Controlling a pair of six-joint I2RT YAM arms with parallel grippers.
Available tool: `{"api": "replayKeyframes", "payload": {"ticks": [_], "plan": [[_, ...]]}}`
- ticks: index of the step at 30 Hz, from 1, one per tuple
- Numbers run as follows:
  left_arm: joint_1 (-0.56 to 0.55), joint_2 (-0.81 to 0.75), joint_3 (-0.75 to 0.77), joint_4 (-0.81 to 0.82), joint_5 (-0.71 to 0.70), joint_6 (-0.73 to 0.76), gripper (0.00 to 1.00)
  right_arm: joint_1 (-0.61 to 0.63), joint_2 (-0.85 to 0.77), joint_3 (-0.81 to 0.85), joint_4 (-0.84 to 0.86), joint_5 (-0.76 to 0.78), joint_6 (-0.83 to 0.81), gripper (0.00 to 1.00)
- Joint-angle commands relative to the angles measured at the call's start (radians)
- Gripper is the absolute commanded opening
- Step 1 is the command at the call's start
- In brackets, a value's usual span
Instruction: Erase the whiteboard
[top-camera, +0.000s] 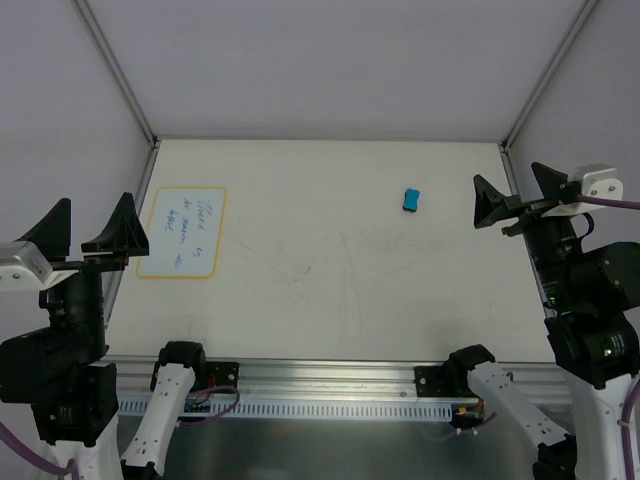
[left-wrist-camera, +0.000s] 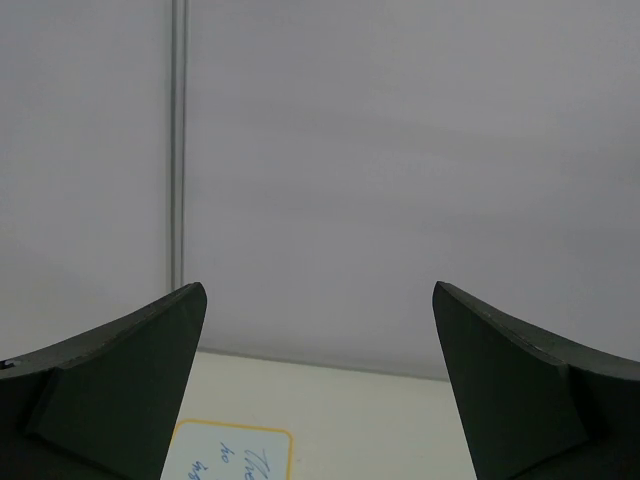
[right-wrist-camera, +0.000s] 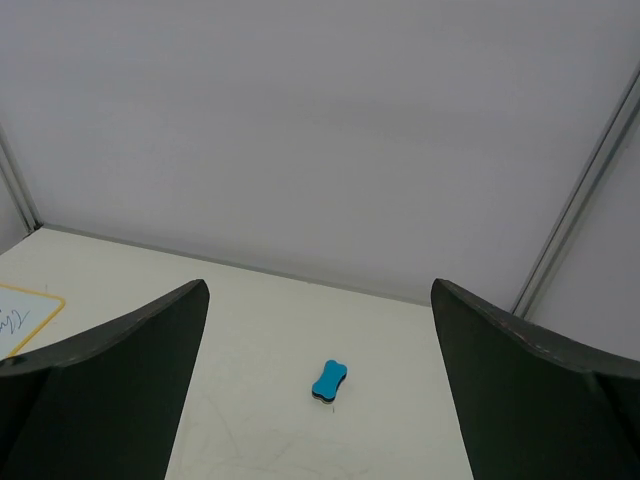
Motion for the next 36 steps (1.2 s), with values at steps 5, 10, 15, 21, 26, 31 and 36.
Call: {"api": "replayKeyframes", "payload": {"ticks": [5,10,15,21,26,31,36], "plan": [[0.01,-0.005,-0.041,0.007,-0.007,-0.035,0.99,0.007,-0.001,-0.032,0.059,-0.027,0.041,0.99],[0.01,0.048,-0.11,-0.032,0.022,-0.093,0.99,0.007,0.043,-0.095,0.054,-0.123,0.11,0.99],[0.01,0.167,-0.195,-0.047,0.059,-0.185,0.99,0.005,0.103,-0.207,0.056,-0.163,0.261,0.99],[0.01,0.46,-0.245,-0.061,0.091,-0.291,0.99,0.007,0.146,-0.38,0.048,-0.157,0.382,0.99],[0.01,0.711,-0.21,-0.062,0.039,-0.348,0.99,0.005,0.146,-0.466,0.048,-0.206,0.402,0.99],[0.011,0.994,-0.144,-0.061,-0.009,-0.354,0.99,0.005,0.137,-0.508,0.043,-0.257,0.394,0.99],[0.011,1.2,-0.101,-0.061,0.006,-0.365,0.94,0.004,0.12,-0.517,0.043,-0.279,0.393,0.99]]}}
